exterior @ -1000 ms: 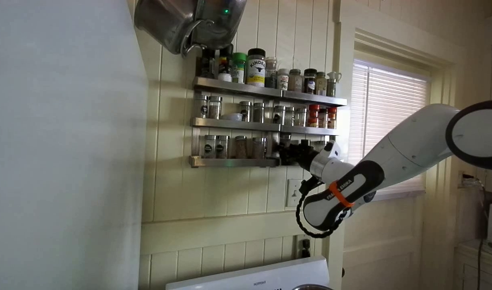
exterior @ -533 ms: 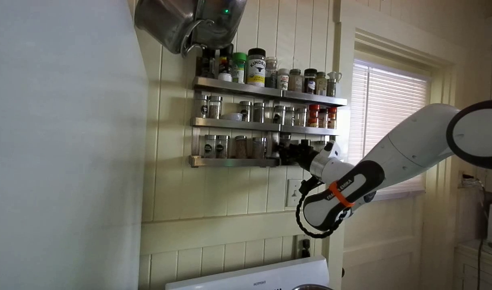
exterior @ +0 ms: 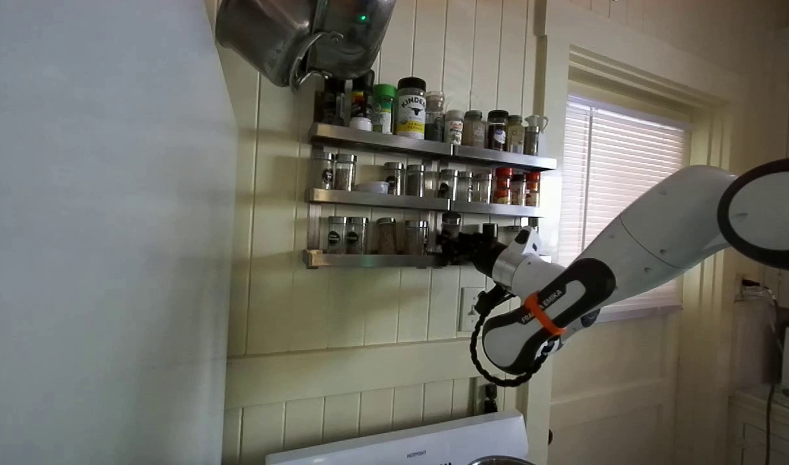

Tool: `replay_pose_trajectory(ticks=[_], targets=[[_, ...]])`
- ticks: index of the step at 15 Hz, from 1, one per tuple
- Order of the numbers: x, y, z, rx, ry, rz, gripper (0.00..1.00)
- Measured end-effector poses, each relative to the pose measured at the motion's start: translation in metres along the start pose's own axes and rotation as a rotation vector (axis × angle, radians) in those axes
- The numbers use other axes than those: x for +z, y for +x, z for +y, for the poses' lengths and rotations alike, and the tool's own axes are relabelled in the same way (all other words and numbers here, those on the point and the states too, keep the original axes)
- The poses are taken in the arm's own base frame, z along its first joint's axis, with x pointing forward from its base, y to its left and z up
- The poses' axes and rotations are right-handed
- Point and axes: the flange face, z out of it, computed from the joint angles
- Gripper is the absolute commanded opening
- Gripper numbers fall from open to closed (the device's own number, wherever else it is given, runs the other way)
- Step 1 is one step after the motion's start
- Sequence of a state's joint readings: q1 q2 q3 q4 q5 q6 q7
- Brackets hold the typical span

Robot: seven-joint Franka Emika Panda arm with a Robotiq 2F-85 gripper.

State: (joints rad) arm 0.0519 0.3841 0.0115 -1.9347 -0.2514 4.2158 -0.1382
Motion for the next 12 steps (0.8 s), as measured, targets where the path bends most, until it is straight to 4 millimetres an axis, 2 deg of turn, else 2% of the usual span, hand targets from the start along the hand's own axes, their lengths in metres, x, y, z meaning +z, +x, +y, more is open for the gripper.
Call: replay_pose_trajectory(ticks=[6,12], targets=[[0.001,0.0,0.0,-0.006,0.0,0.002,0.23],[0.004,-0.001,0.009,-0.015,-0.018,0.008,0.23]])
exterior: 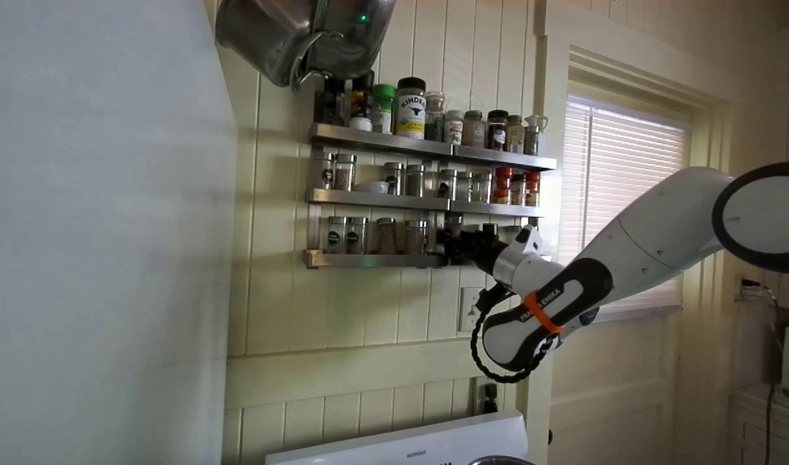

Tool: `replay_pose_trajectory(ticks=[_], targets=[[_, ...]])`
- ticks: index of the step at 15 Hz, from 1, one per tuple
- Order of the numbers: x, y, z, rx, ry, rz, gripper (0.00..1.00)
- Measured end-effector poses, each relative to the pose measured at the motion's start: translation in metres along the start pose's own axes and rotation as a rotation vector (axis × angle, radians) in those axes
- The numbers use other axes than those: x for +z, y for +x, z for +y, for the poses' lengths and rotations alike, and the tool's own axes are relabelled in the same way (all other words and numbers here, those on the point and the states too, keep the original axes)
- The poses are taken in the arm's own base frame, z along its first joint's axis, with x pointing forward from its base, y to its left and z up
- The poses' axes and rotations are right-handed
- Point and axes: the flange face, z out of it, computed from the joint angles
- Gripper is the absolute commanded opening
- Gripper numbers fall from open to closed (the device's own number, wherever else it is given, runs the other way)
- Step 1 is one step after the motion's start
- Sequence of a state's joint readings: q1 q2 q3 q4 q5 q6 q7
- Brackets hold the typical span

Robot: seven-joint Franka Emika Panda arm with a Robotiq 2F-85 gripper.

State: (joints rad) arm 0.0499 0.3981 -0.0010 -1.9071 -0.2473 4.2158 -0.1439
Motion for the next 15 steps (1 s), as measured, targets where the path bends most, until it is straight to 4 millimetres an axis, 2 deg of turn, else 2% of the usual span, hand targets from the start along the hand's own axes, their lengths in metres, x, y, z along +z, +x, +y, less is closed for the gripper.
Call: replay_pose_trajectory(ticks=[1,2,15], targets=[[0.0005,-0.0006,0.0014,-0.002,-0.002,0.0,0.23],[0.0008,-0.0007,0.0025,-0.003,-0.004,0.001,0.48],[0.0007,-0.0008,0.0029,-0.004,-0.005,0.001,0.48]])
